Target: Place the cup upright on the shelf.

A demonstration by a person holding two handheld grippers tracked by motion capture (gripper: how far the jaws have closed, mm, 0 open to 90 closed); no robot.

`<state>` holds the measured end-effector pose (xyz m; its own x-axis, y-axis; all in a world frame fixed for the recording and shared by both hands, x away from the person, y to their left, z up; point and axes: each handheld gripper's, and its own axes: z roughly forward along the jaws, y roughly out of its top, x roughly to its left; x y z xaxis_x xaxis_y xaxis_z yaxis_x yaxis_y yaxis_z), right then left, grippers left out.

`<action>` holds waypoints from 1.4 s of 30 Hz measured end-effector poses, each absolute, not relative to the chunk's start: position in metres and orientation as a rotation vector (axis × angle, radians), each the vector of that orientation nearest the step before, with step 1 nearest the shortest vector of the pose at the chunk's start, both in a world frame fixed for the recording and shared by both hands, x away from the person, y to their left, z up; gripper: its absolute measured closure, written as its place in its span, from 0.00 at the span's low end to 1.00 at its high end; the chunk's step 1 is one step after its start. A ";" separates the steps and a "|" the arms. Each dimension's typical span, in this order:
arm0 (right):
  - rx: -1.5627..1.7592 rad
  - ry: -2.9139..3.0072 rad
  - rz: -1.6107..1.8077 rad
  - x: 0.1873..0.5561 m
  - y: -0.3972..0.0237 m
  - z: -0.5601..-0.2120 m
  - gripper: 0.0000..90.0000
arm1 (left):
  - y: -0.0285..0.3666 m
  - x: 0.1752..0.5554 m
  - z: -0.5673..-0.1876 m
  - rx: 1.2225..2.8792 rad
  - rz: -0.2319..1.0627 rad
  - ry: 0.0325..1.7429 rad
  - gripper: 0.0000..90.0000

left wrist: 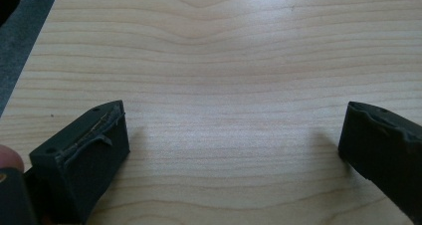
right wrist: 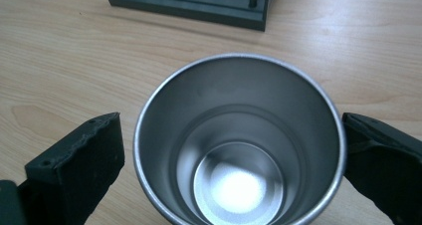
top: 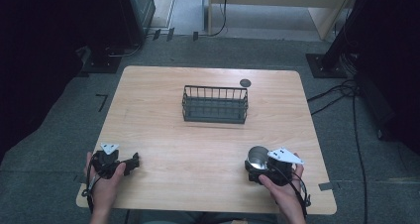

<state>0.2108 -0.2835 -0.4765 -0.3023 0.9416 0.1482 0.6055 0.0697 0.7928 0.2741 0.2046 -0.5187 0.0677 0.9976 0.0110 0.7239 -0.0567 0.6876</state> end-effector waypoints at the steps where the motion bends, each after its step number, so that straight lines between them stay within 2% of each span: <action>1: 1.541 1.952 1.107 0.211 -0.283 -0.479 0.00 | 0.205 0.274 -0.519 1.836 0.692 1.708 0.00; 10: 1.524 2.003 0.975 0.214 -0.275 -0.493 0.00 | 0.205 0.274 -0.519 1.836 0.692 1.708 0.00; 14: 1.525 1.992 0.930 0.215 -0.273 -0.497 0.15 | 0.205 0.274 -0.519 1.836 0.691 1.708 0.00; 17: 1.517 1.990 0.920 0.215 -0.272 -0.497 0.20 | 0.205 0.274 -0.519 1.836 0.692 1.708 0.00; 42: 1.475 1.978 0.951 0.239 -0.260 -0.468 0.20 | 0.205 0.274 -0.519 1.836 0.692 1.708 0.00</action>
<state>0.2393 -0.2595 -0.4681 -0.2943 0.9555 0.0200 0.6125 0.1725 0.7715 0.2741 0.2047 -0.5186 0.0681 0.9976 0.0113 0.7240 -0.0572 0.6874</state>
